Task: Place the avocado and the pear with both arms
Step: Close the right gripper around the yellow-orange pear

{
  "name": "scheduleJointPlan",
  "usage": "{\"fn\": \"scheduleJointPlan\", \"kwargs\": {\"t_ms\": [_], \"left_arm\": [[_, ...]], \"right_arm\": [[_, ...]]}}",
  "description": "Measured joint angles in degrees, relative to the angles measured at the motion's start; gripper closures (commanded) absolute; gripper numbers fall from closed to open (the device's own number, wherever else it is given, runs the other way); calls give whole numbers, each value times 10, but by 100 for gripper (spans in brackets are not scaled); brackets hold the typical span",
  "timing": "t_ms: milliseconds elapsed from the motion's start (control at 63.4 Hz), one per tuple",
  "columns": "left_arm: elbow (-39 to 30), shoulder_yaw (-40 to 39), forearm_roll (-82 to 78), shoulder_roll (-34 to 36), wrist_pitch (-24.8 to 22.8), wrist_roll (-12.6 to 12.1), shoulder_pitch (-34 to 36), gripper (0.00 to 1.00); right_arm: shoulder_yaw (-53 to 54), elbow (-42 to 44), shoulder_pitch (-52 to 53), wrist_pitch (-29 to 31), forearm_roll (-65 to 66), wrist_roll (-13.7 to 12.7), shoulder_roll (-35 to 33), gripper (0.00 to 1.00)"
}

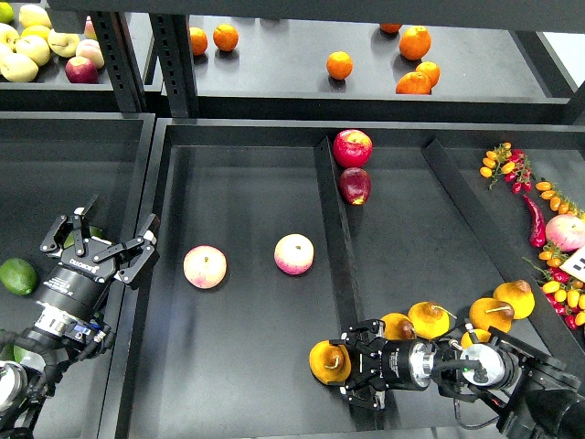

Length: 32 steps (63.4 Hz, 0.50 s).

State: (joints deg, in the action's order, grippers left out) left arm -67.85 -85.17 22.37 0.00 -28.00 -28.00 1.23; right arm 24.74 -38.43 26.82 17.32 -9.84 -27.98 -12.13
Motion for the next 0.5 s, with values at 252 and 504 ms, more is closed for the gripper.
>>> {"fn": "scheduleJointPlan", "kwargs": {"t_ms": [252,504], "left_arm": [[0,0,0,0,0,0,0,1],[0,0,0,0,0,0,0,1]], "right_arm": [[18,1,-5,9,-3,0,2,75],[28,-1,-6,17,-11,0,2,78]]}}
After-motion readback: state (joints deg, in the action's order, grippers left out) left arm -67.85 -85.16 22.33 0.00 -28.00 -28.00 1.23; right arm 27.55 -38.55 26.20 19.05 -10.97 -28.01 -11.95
